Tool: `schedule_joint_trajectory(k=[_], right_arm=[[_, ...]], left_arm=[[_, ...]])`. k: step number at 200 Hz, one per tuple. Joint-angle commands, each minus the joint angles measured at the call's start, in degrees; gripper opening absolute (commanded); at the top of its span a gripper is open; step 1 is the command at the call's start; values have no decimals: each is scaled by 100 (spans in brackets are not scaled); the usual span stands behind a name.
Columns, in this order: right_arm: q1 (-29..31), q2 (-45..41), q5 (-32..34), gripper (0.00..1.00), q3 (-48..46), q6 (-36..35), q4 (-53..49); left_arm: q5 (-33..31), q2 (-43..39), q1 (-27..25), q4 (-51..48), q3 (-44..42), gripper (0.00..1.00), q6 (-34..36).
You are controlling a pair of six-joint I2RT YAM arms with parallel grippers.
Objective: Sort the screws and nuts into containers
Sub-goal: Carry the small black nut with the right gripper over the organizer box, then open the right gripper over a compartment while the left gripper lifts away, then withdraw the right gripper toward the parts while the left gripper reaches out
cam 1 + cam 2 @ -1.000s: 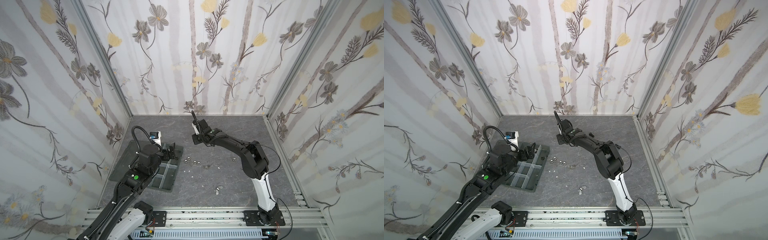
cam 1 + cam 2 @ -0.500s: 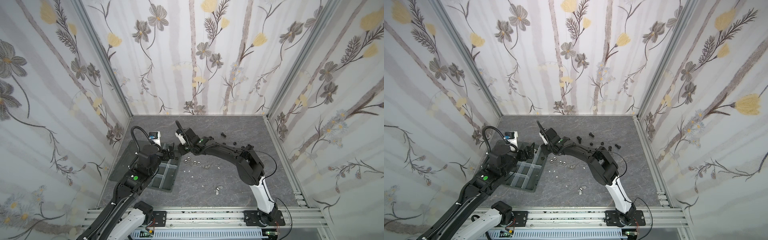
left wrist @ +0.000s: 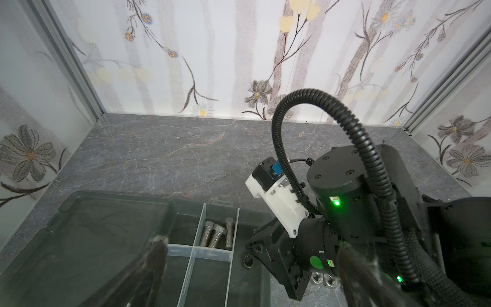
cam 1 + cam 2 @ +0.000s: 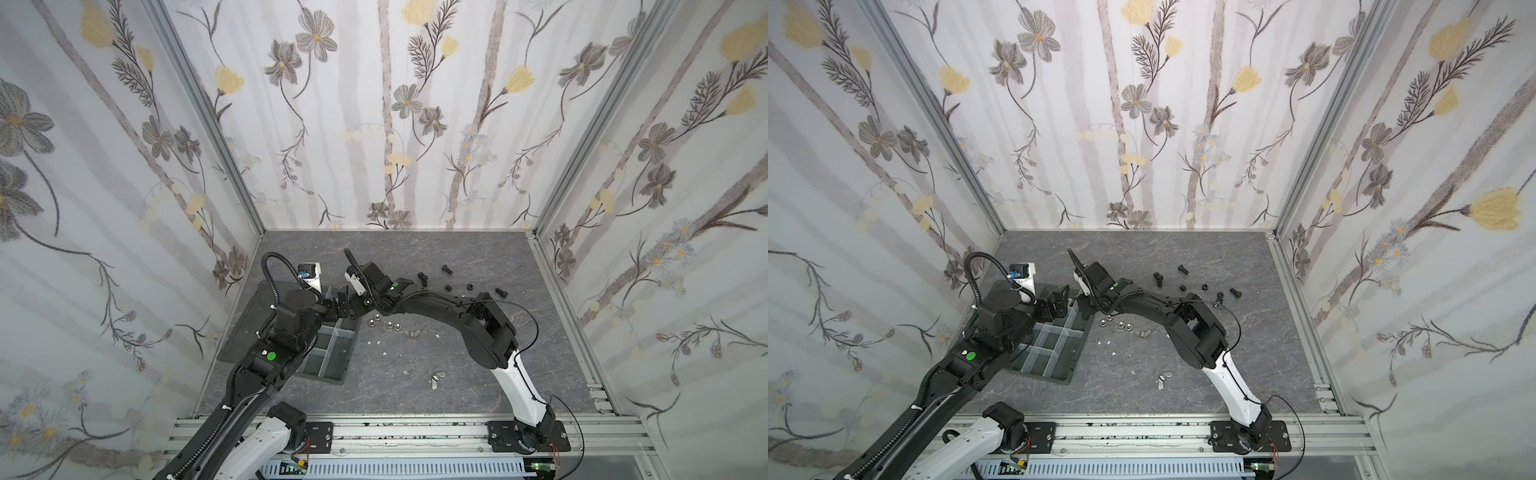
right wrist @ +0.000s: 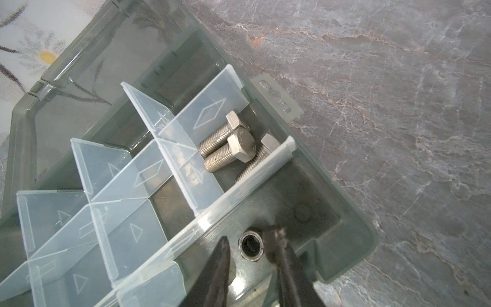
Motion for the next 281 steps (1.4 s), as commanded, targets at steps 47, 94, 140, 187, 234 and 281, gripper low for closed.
schedule_joint_trajectory(k=[47,94,140,187,234,281], right_arm=[[-147,-335,-91,39,-212,65,286],[-444,-1226,-180,40,-1380,155,885],[-1183,-2383,-252,39,-3002,306,1599],[-1839,-3488,-254,37,-4476,630,2242],[-2331,-4595,-195,37,-5899,1226,2969],[-2750,-5904,312,40,-7148,1432,3076]], left_arm=[[65,194,7,86,32,100,-89],[383,822,-101,-33,268,98,-252],[126,1659,-615,-216,756,96,-286],[-82,2650,-1018,-5,1261,93,-321],[0,4061,-1230,33,2072,85,-522],[-93,5400,-1463,-169,3079,77,-670]])
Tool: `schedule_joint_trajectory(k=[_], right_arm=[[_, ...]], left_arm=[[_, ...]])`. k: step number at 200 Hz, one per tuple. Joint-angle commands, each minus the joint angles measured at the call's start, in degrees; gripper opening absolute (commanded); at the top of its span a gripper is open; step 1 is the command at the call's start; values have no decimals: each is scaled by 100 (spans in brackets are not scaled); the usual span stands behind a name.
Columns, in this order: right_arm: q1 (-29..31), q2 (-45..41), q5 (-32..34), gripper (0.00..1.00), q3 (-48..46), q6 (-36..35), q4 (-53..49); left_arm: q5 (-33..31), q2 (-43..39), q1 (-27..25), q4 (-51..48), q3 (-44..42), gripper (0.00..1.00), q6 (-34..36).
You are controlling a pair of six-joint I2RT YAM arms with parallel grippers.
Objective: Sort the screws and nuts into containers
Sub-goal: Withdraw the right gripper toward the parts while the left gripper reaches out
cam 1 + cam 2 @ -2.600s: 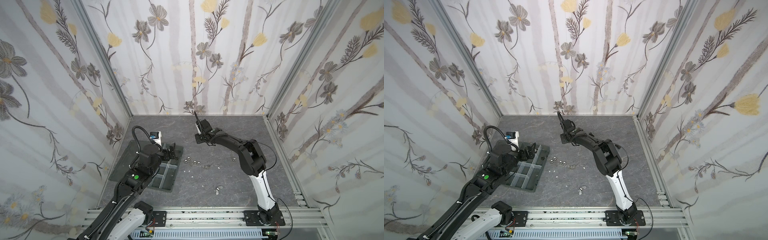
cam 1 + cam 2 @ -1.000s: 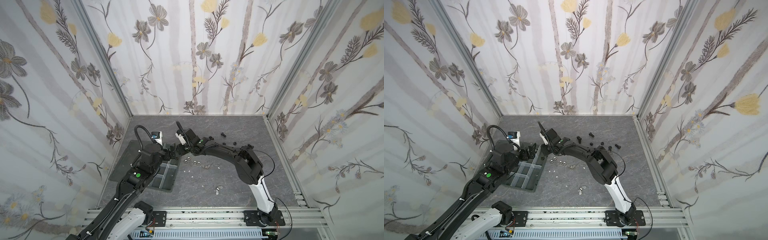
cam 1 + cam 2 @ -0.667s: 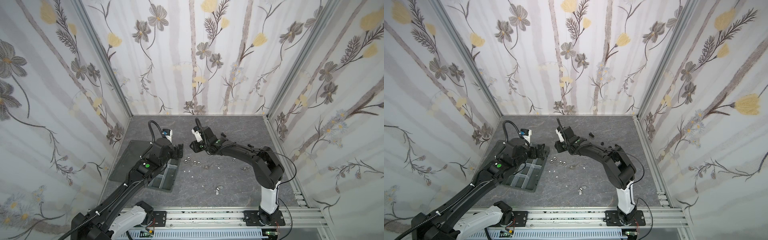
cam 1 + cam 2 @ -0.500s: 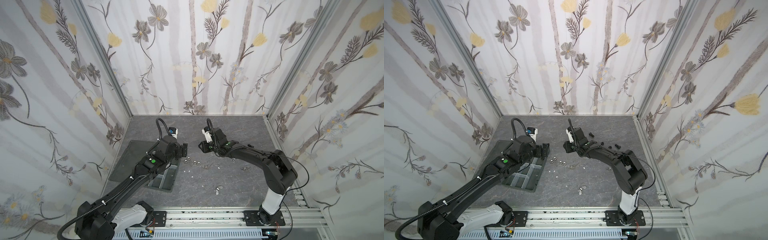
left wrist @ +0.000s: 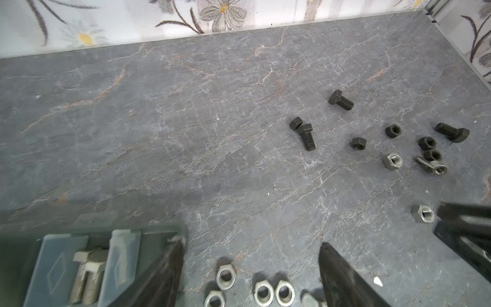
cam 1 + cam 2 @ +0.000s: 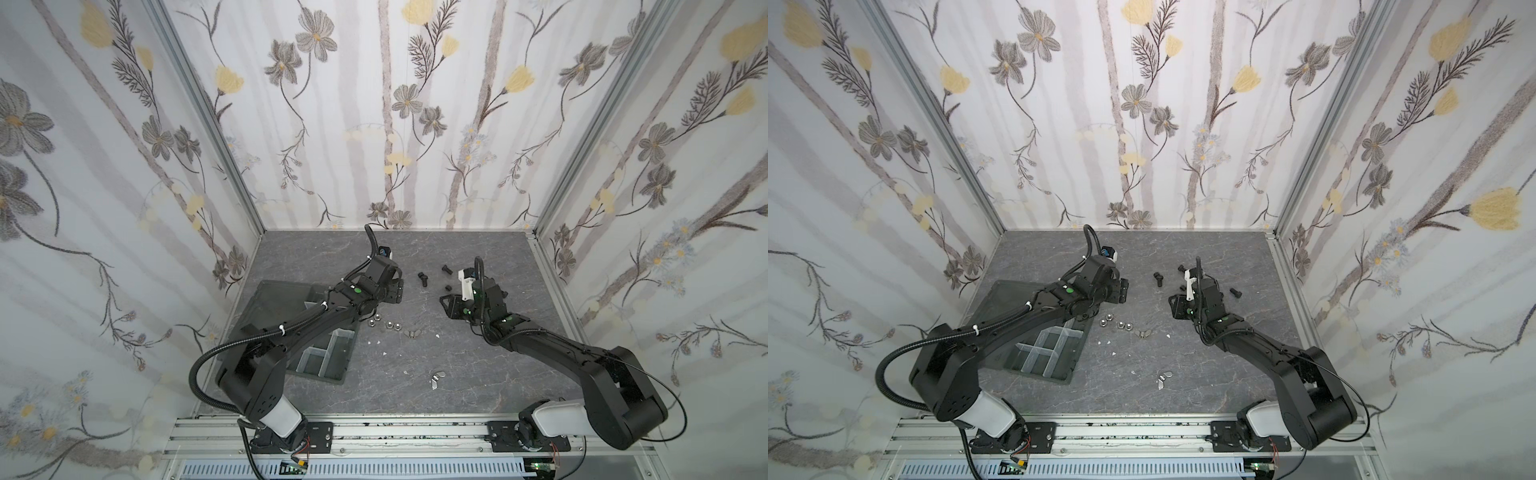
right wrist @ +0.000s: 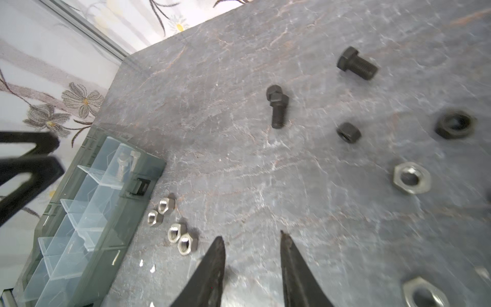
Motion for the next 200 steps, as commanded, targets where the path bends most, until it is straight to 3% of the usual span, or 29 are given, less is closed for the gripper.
schedule_joint_trajectory(k=[1,61,143,200], right_arm=[[-156,-495,426,40,-360,208,356],[-608,-1343,434,42,-999,402,599],[-649,-1395,193,42,-1182,607,906],[-651,-1336,87,42,-1243,669,1078]], left_arm=[[-116,535,-114,-69,438,78,-167],[-110,2105,-356,-496,1980,66,-438],[-129,3341,-359,-833,3372,59,-510],[46,4363,-159,-1395,4921,51,-475]])
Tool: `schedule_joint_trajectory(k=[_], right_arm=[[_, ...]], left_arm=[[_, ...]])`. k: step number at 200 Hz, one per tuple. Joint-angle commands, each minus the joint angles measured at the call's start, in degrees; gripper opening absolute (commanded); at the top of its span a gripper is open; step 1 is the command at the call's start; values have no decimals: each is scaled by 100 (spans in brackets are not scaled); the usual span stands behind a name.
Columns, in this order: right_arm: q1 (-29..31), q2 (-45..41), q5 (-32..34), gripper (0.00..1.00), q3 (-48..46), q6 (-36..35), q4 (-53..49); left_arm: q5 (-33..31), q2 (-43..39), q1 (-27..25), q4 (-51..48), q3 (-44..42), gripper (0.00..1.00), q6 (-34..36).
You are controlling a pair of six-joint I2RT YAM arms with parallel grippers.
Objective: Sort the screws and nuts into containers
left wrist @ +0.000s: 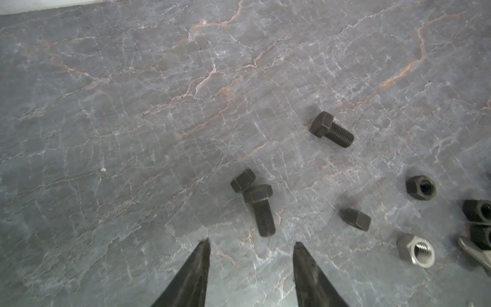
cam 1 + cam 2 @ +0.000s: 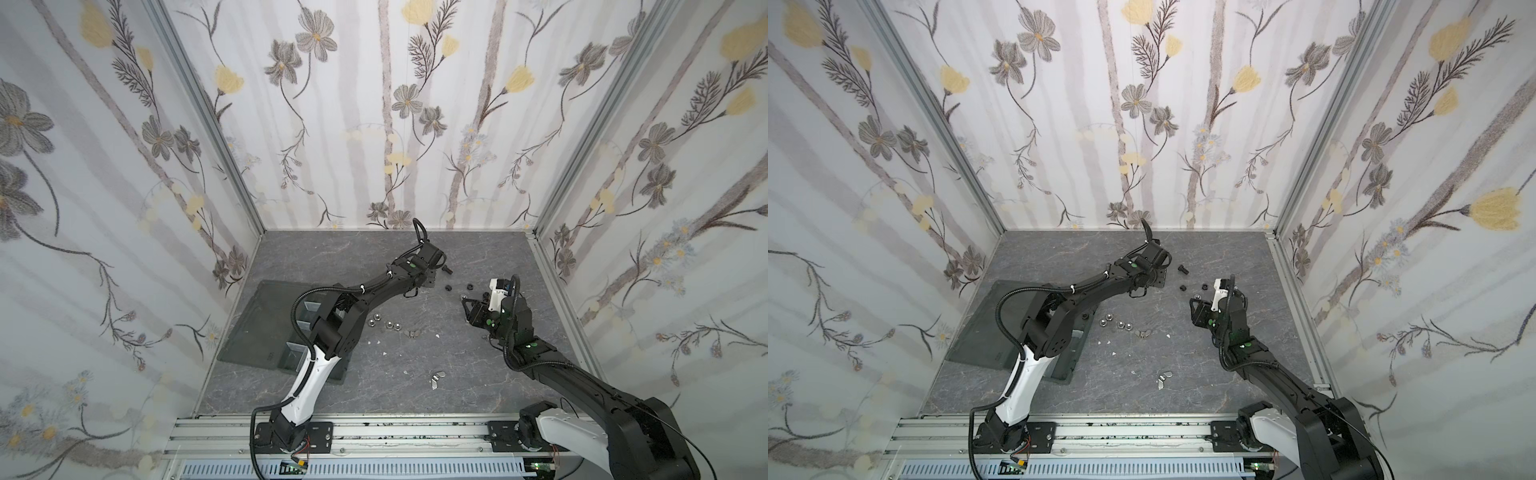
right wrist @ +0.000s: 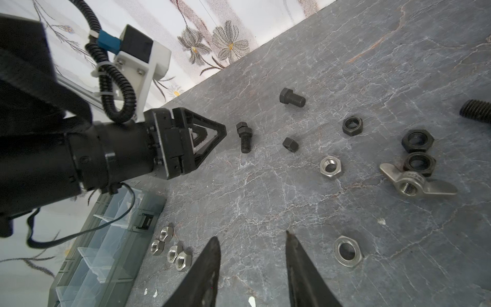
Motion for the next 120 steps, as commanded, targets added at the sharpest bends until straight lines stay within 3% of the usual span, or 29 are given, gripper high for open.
schedule_joint_trajectory(k=[1,62,120], right_arm=[[-4,37,-79,42,-32,90,316],[3,135,-132,42,-78,133,455],[4,324,-200,42,-92,150,549]], left_arm=[[53,396,98,-392,633,51,-58],[141,1463,334,-911,2001,47,-32],[180,1710,406,-960,2125,45,42]])
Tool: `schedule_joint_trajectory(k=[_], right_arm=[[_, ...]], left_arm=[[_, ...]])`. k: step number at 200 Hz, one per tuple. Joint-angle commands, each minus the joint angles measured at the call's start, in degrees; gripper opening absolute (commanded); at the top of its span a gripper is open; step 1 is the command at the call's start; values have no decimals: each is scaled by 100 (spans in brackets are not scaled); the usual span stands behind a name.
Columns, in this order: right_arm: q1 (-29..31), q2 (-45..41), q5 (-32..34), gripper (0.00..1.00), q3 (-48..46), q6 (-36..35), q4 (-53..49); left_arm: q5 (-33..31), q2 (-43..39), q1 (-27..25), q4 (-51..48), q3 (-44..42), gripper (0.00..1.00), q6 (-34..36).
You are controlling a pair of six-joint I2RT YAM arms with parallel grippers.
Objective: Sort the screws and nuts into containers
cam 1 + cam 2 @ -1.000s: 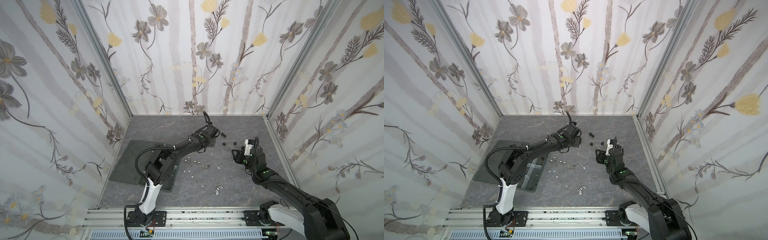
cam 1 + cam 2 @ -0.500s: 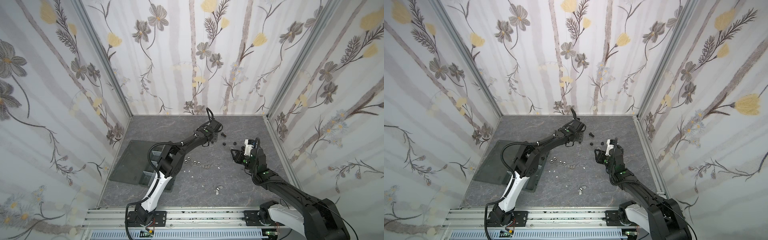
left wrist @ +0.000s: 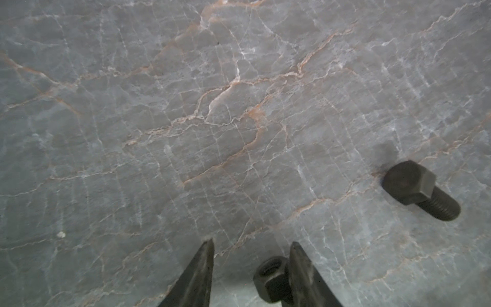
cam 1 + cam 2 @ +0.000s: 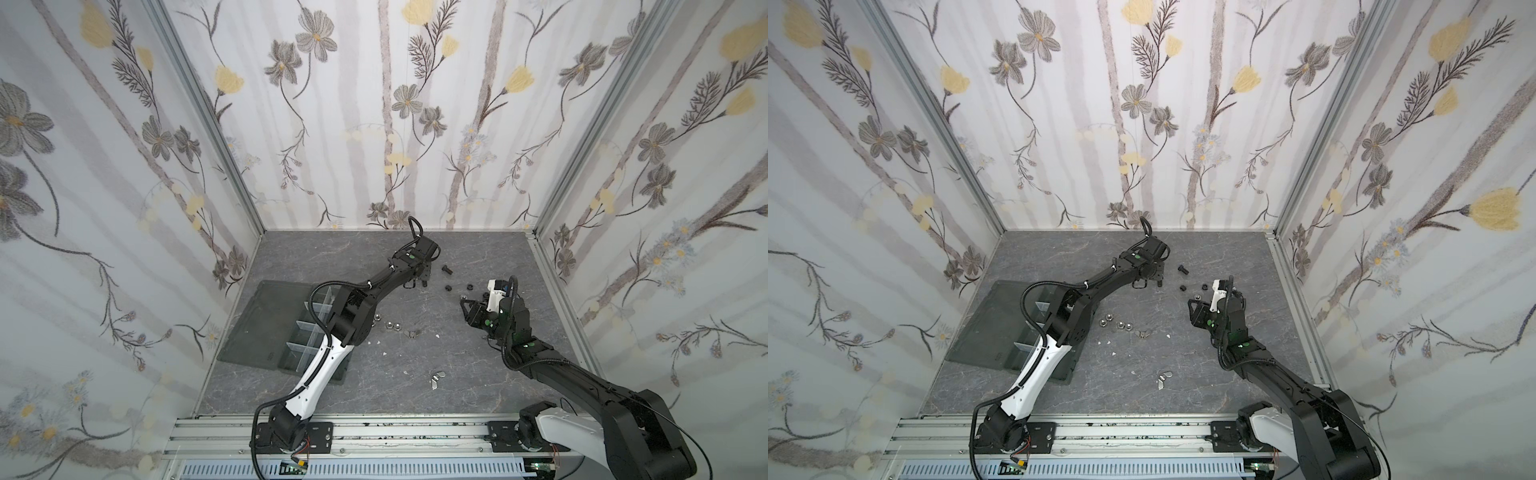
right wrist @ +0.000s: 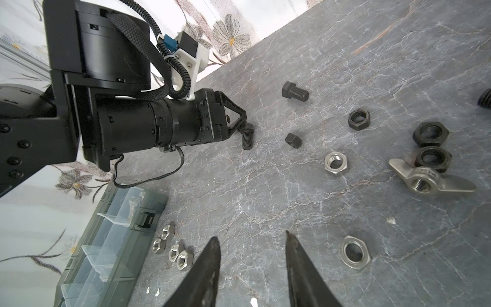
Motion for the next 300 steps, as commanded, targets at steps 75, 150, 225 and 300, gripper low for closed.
schedule_joint_trajectory(k=[75,150,225,300], right_arm=[[1,149,-117,42,-6,39,287],[3,211,-163,42,-2,49,333],[22,334,-216,42,-8,78,419],[32,405,-211,41,15,84,434]], left_arm=[[-66,-301,9,148,-736,41,109],[-10,-295,17,137,-720,32,135],[92,-326,9,127,-724,21,205],[71,-466,-6,196,-853,18,241]])
